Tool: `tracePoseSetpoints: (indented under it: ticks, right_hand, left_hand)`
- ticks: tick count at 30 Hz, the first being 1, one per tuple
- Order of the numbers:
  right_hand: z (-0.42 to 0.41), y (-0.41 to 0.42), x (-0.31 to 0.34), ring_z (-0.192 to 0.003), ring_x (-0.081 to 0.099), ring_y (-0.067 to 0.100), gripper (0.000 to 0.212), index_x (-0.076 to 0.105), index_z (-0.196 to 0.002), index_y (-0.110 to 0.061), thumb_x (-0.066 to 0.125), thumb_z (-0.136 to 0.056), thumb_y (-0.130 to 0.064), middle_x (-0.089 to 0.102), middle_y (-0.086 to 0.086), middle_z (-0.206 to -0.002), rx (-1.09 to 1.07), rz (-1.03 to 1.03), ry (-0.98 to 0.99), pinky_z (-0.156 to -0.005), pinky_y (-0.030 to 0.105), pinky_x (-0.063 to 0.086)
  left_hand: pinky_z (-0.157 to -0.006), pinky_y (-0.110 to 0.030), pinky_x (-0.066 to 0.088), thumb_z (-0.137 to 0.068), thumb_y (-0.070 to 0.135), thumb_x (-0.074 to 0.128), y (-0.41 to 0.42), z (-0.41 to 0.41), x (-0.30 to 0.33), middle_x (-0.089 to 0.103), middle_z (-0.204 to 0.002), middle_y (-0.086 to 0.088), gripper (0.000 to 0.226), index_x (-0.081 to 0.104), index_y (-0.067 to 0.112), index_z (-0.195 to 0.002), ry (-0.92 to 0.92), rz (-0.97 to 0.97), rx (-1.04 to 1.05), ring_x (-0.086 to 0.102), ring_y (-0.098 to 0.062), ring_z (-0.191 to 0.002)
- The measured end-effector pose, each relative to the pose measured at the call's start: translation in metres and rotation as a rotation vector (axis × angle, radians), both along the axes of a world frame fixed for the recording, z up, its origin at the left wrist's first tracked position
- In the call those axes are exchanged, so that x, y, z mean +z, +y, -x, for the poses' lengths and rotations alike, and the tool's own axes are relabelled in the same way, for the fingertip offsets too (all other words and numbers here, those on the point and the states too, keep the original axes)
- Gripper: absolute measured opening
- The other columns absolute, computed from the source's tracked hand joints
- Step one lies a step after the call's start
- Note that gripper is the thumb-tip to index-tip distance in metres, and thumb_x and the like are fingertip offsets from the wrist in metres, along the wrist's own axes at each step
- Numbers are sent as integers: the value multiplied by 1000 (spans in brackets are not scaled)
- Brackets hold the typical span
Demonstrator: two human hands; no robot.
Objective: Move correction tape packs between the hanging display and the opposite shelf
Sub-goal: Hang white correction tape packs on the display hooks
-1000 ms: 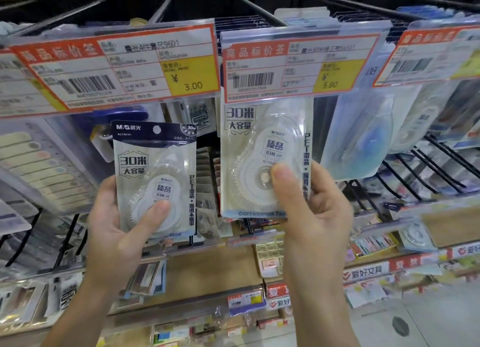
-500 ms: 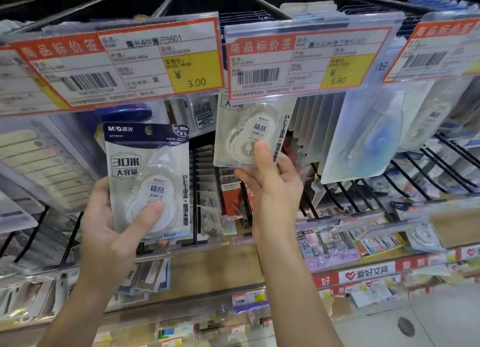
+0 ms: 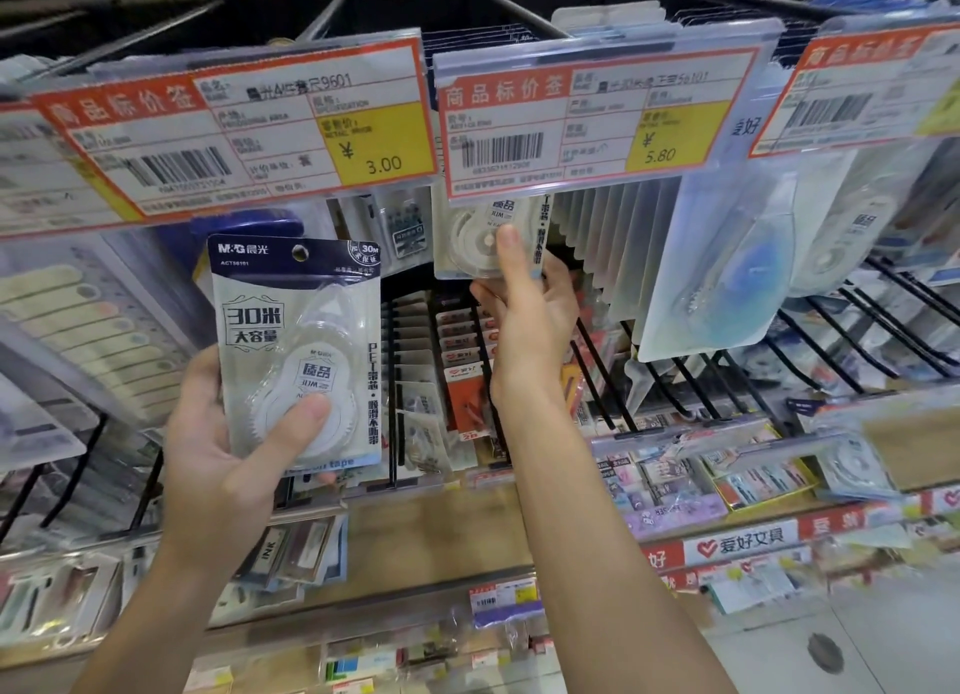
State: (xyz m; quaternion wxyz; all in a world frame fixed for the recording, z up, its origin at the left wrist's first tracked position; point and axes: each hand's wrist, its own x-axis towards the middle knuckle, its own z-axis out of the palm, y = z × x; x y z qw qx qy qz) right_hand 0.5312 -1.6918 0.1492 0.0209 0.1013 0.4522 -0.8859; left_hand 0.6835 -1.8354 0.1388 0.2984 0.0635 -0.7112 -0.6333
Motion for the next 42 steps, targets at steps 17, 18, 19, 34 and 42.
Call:
tracePoseSetpoints:
  ticks: [17, 18, 19, 34, 42]
  right_hand:
    - [11, 0, -7, -93, 74, 20, 59, 57, -130, -11, 81, -84, -38, 64, 15, -123, -14, -64, 51, -81, 31, 62]
    - [11, 2, -6, -96, 74, 22, 59, 56, -130, -10, 81, -84, -38, 64, 16, -123, -3, -64, 51, -81, 32, 62]
    - [12, 3, -6, -97, 73, 23, 59, 56, -130, -9, 81, -84, -37, 64, 18, -123, 11, -63, 50, -81, 32, 62]
    - [-33, 70, -18, -111, 61, 19, 37, 59, -125, -13, 63, -96, -36, 66, 2, -118, 389, -1092, 348, -95, 35, 48]
    - [-35, 122, -34, -108, 62, 35, 32, 62, -119, -9, 52, -101, -34, 65, 14, -116, 368, -1605, 560, -93, 48, 50]
  left_hand:
    - [-74, -34, 63, -77, 10, 68, 11, -24, -2, 74, -104, 9, 43, 59, 35, -111, 29, 16, 12, 73, -16, -95]
    - [-71, -31, 63, -77, 9, 67, 13, -26, -1, 74, -102, 9, 44, 58, 35, -111, 29, 22, 17, 73, -14, -93]
    - [-67, -30, 62, -77, 9, 68, 15, -29, 0, 74, -102, 9, 43, 58, 34, -111, 27, 21, 23, 74, -14, -90]
    - [-43, -31, 57, -78, 4, 64, 70, -46, 17, 74, -100, 5, 41, 53, 25, -112, 8, -13, -3, 75, -23, -79]
    - [-53, -25, 59, -81, 8, 73, 98, -51, 15, 72, -97, 12, 38, 53, 22, -110, 66, -22, -3, 73, -8, -80]
